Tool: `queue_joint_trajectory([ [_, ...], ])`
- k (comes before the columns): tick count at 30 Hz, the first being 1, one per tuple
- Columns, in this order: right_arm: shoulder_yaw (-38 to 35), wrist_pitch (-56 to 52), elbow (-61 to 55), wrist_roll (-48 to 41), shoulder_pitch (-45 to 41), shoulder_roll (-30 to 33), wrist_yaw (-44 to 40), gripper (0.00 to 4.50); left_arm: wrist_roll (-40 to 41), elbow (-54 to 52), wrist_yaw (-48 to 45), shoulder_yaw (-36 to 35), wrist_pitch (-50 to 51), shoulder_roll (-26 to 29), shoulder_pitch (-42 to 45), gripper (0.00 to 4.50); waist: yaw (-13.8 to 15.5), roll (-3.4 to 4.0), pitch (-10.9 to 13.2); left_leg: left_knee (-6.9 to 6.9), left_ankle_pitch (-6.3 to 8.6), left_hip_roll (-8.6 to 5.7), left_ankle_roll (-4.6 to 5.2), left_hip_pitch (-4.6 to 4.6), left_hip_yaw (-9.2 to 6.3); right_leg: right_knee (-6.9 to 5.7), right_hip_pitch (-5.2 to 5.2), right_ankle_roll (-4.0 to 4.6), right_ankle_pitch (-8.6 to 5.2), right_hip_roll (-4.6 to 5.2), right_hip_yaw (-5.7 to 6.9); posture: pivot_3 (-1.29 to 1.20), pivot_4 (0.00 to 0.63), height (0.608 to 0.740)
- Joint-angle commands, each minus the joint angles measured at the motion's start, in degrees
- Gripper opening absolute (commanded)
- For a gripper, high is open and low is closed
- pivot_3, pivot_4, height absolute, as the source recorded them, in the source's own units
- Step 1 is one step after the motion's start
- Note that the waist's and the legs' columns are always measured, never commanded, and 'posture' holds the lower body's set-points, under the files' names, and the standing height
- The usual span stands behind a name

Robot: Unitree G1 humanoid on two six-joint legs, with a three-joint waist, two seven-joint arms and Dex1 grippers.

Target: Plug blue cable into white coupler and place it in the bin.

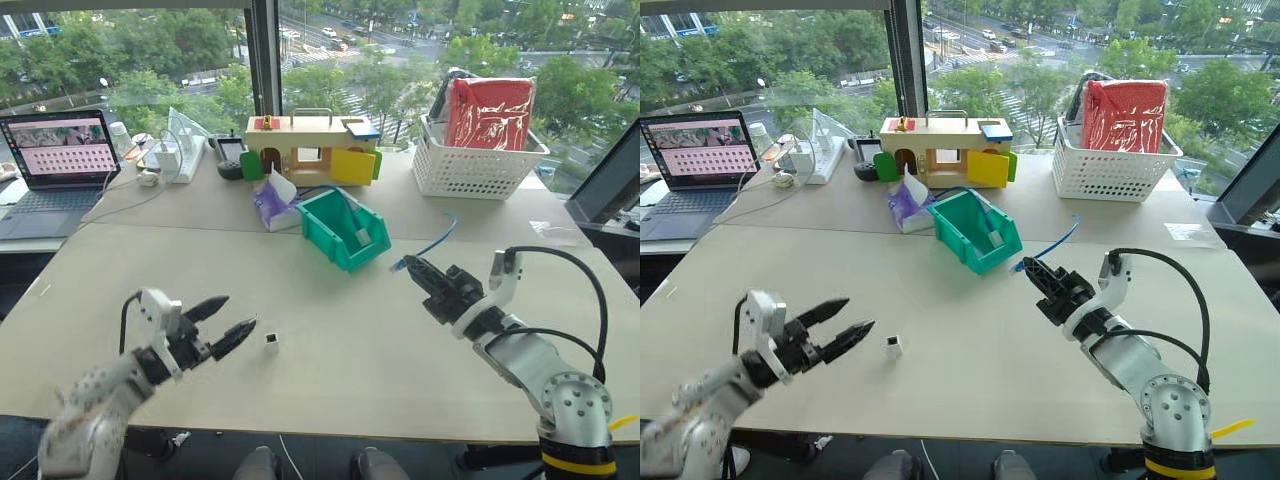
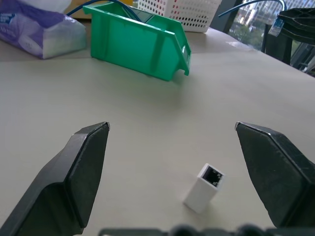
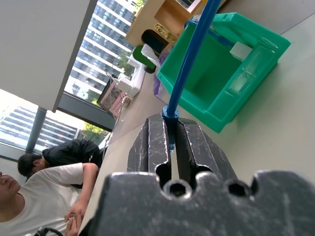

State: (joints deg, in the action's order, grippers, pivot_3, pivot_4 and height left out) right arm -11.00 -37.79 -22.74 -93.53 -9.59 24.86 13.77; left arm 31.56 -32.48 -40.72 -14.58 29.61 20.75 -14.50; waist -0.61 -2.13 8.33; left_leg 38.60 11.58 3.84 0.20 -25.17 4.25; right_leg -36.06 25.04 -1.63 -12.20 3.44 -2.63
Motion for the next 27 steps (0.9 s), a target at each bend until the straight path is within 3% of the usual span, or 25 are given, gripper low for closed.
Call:
queue_joint_trajectory([
  [1,-0.76,-0.61,-1.53,-0.93,-0.41,0.48,-0.22,0.00,-3.23,-5.99,5.83,3.37,-2.37,-1.63,-1.39,4.41,0.05,0.01,0.00,0.00,-0.02,0.00,0.03,0.01,0.00,-0.01,0.00,0.10,-0.06,0.00,0.01,0.00,0.150,0.732],
  [13,-1.88,-0.51,-4.66,-3.21,1.35,1.73,3.51,0.00,-15.29,-5.94,23.65,15.93,7.01,-3.62,2.49,4.41,-0.14,0.03,-0.01,0.00,-0.09,-0.01,0.14,0.07,0.01,-0.02,-0.02,0.13,-0.18,-0.04,-0.04,0.00,0.150,0.732],
  [23,-1.22,1.26,-5.48,-1.28,2.05,-0.61,4.07,0.00,-19.96,-0.87,24.92,19.83,8.13,-1.30,6.95,4.41,-0.19,0.03,-0.01,0.00,-0.09,0.00,0.14,0.06,0.01,0.00,-0.01,0.17,-0.22,-0.03,-0.04,0.00,0.150,0.732],
  [27,-1.23,1.83,-5.68,-0.02,2.07,-1.75,3.89,0.00,-19.44,-0.43,24.72,20.63,9.81,-2.06,9.10,3.41,-0.16,0.03,-0.01,-0.01,-0.09,-0.01,0.14,0.06,0.01,0.00,-0.01,0.16,-0.22,-0.02,-0.04,0.00,0.150,0.732],
])
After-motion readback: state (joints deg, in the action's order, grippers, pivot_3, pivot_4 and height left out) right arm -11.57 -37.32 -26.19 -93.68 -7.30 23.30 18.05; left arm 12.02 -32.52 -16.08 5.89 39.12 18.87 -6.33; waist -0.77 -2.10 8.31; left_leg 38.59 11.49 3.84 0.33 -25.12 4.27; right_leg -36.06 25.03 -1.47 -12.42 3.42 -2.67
